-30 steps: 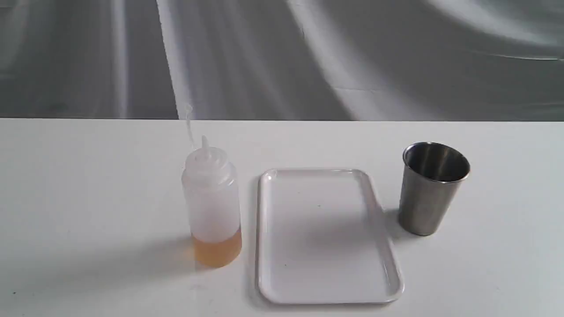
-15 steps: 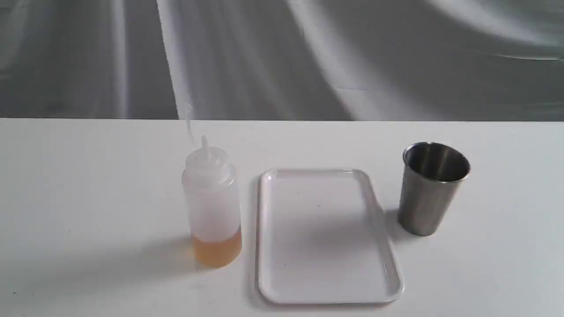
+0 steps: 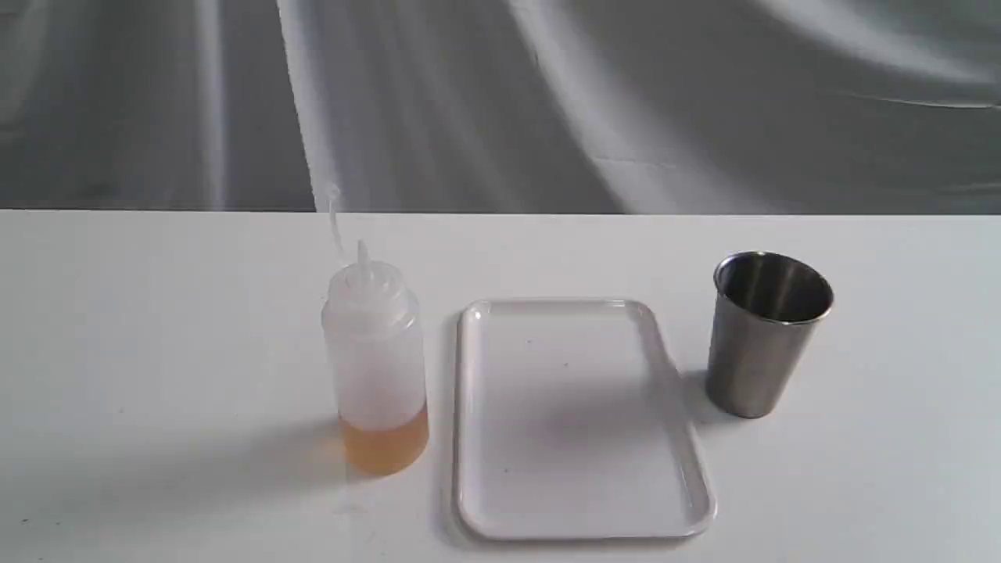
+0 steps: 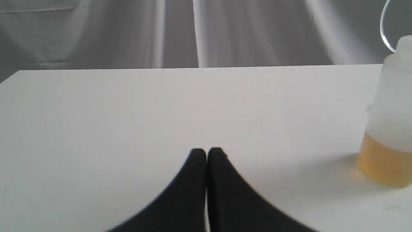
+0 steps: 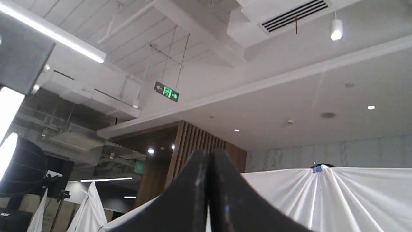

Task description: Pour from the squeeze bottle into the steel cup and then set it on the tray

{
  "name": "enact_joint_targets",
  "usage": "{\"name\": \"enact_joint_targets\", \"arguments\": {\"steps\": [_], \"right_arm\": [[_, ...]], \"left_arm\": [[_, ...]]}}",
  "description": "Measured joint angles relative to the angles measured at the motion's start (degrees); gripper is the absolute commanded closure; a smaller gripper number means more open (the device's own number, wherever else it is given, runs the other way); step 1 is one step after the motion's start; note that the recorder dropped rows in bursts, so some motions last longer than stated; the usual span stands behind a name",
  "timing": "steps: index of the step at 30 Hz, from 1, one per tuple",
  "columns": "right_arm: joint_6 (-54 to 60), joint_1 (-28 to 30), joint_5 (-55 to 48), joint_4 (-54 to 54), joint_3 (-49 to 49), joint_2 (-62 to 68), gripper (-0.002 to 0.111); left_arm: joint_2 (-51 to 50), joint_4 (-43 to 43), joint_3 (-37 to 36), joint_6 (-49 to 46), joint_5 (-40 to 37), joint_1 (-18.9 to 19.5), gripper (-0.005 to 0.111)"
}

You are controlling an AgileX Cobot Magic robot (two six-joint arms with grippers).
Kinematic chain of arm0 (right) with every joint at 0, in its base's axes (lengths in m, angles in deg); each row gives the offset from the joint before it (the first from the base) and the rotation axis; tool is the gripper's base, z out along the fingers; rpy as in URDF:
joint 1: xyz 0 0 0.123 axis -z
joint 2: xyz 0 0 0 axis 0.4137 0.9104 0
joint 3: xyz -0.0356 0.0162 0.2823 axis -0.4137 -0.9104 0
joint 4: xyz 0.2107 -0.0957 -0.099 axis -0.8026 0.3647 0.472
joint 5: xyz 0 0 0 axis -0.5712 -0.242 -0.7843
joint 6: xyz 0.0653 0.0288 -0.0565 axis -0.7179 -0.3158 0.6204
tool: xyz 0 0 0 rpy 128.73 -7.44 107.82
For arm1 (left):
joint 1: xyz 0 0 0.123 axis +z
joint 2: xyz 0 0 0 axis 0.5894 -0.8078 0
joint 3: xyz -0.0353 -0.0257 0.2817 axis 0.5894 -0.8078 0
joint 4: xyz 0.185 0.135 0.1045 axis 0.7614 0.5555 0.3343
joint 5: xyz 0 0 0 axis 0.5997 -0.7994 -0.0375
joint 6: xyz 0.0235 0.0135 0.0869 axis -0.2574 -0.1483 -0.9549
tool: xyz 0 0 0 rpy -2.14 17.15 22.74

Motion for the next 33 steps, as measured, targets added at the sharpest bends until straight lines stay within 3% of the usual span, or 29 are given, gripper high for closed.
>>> {"name": "enact_joint_targets", "arguments": {"steps": [6,15,33], "right_arm": [[-15.3,0.0,-5.6,10.2,10.3,7.9,0.108],[-24.4,0.0,-10.7,13.8,16.6,20.3,0.108],[-26.8,-0.7,-14.7,13.6,43.6,51.0,0.108]], "left_arm": [[0.0,0.0,0.0,0.0,0.0,0.0,0.107],[0.0,0.0,0.0,0.0,0.0,0.0,0.107],[0.0,0.0,0.0,0.0,0.0,0.0,0.107]]}}
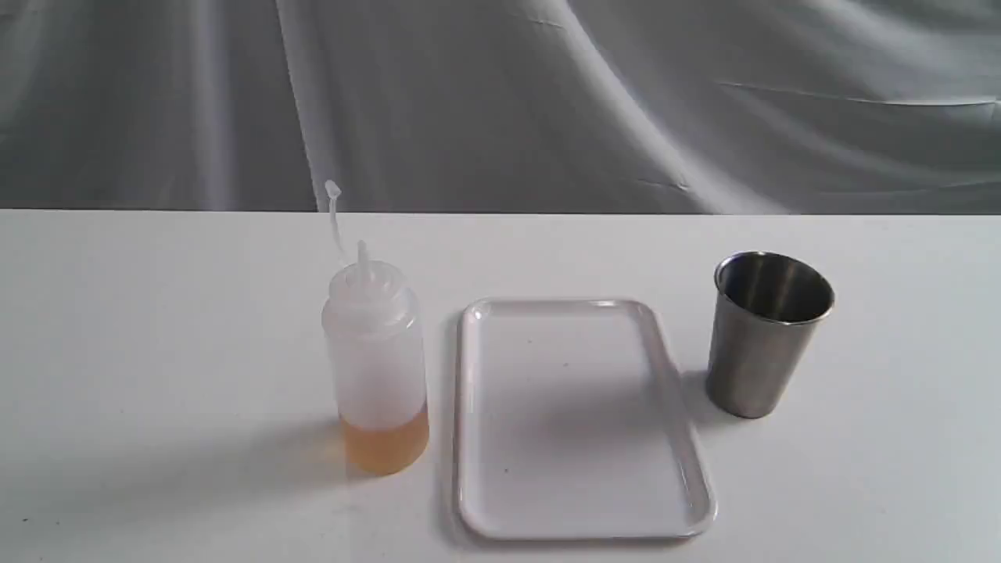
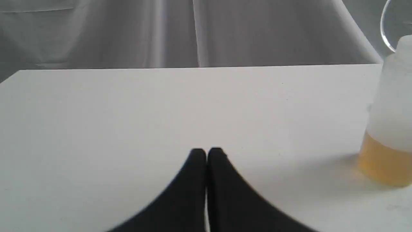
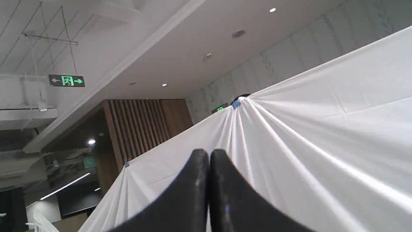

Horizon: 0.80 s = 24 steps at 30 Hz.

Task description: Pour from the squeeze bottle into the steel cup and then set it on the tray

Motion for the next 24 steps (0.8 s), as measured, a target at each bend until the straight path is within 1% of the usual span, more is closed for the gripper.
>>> {"name": "enact_joint_targets", "arguments": {"steps": [4,10,14,20,22,24], "right_arm": [[0.0,-2.2,-4.1,1.0,2.5,2.3,0.108],[-1.0,-6.7,-15.2,3.0,2.6,3.1,0.108],[-1.3,-9.7,-20.3,3.2,2.6,3.2,0.108],[0.3,-11.5,-22.4,3.2,2.6,3.5,0.108],[5.2,-11.7,-22.4,1.4,2.6,3.9,0.108],[16.2,-11.9,-22.5,-5.9,2.6,4.4,0.108]], "left_arm": [[0.0,0.0,0.0,0.0,0.0,0.0,0.107],[0.0,0.0,0.0,0.0,0.0,0.0,0.107],[0.0,0.0,0.0,0.0,0.0,0.0,0.107],[0.0,0.0,0.0,0.0,0.0,0.0,0.107],[0.0,0.0,0.0,0.0,0.0,0.0,0.107],[0.0,0.0,0.0,0.0,0.0,0.0,0.107]]}}
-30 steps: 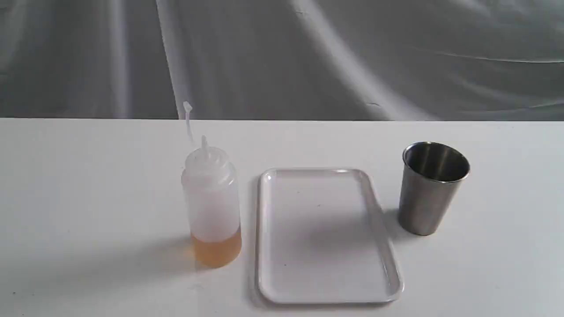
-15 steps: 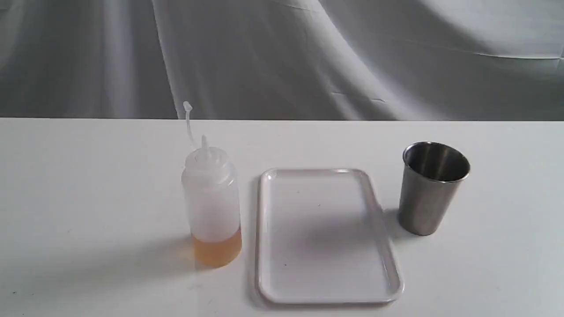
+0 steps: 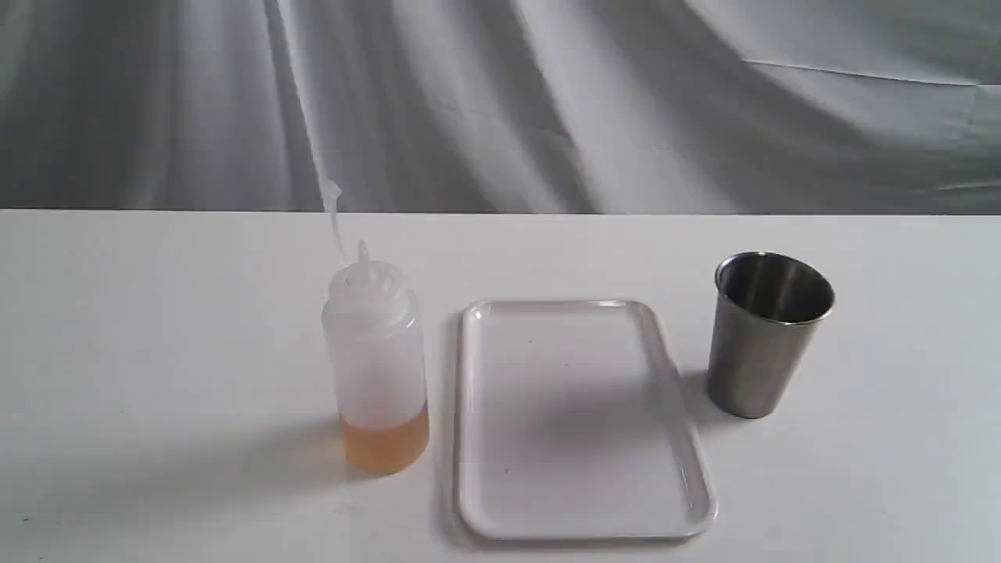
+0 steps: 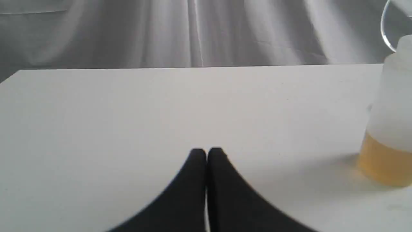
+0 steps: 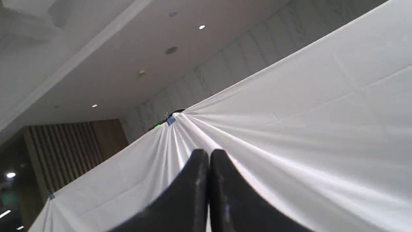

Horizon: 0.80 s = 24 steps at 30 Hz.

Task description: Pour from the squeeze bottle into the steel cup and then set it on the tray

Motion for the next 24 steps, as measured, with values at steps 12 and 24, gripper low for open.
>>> {"name": "enact_joint_targets", "arguments": {"steps": [12,24], "right_arm": [[61.0,-12.8,-8.3,-39.2,0.0,7.5,0.108],[75.2,-20.8,-7.7,-43.6,-13.2,10.0,0.108]], "left_arm": [[0.0,0.0,0.0,0.0,0.0,0.0,0.107],[0.0,0.0,0.0,0.0,0.0,0.0,0.107]]}}
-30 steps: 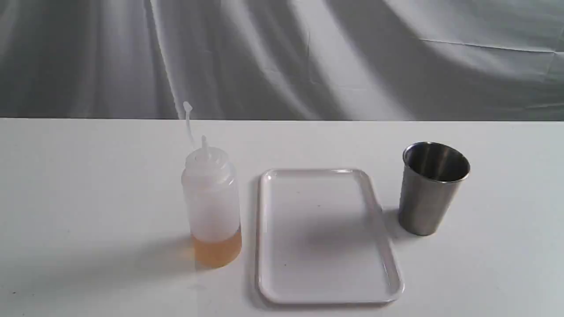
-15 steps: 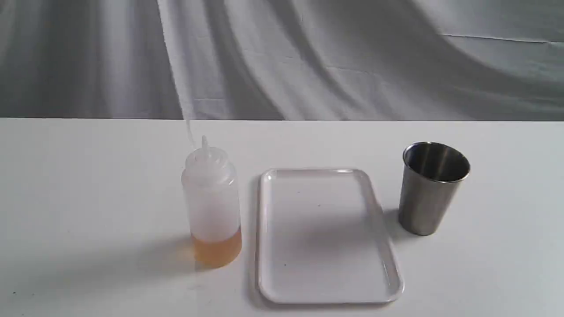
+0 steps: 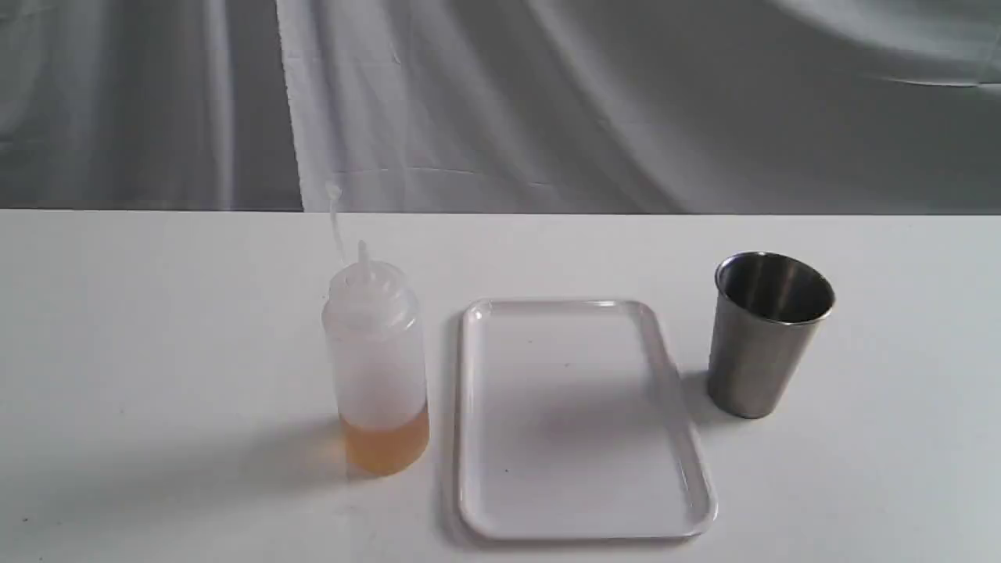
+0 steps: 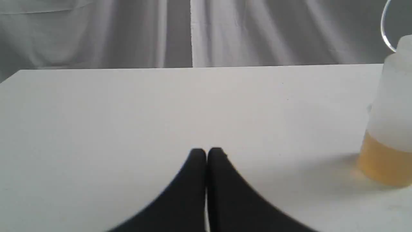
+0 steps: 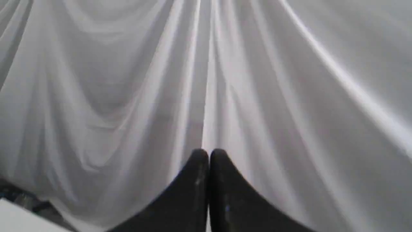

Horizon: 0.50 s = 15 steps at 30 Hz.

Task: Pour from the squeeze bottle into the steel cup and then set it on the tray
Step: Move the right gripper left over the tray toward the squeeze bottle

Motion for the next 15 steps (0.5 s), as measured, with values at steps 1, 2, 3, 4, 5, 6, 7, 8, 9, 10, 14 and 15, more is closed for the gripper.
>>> {"name": "enact_joint_targets", "arguments": {"steps": [1,2,3,4,5,6,7,8,9,10,14,15], "right_arm": [[0.0,-0.4,0.8,-0.4,-1.7,0.0,0.108],[0.1,-0.9,1.9,-0.9,-4.3,0.0,0.108],[0.1,-1.2,2.9,-1.3,-5.6,0.0,0.108],[0.1,-1.8,4.4,-2.1,-7.7,0.0,0.108],[0.6,-2.3,5.6,-2.9,-9.7,0.0,0.108],[1.3,-2.8,7.1,-4.1,-11.7,0.0,0.108],[2.2,-3.3,8.3,-5.5,-13.4,0.0,0.108],[3.6,-3.9,9.8,-6.8,-15.4,0.0,0.108],[5.3,-4.6,11.7,-7.9,-17.8,0.0,0.108],[6.2,-4.9,12.6,-8.6,-19.0,0.0,0.108],[11.3,-6.9,18.1,-11.2,-26.5,0.0,0.108],[11.9,-7.1,19.5,-11.5,-28.2,0.0,0.108]], "left_arm": [[0.0,0.0,0.0,0.0,0.0,0.0,0.107],[0.0,0.0,0.0,0.0,0.0,0.0,0.107],[0.0,0.0,0.0,0.0,0.0,0.0,0.107],[0.0,0.0,0.0,0.0,0.0,0.0,0.107],[0.0,0.0,0.0,0.0,0.0,0.0,0.107],[0.0,0.0,0.0,0.0,0.0,0.0,0.107],[0.0,0.0,0.0,0.0,0.0,0.0,0.107],[0.0,0.0,0.0,0.0,0.0,0.0,0.107],[0.0,0.0,0.0,0.0,0.0,0.0,0.107],[0.0,0.0,0.0,0.0,0.0,0.0,0.107],[0.0,0.0,0.0,0.0,0.0,0.0,0.107],[0.0,0.0,0.0,0.0,0.0,0.0,0.107]]}}
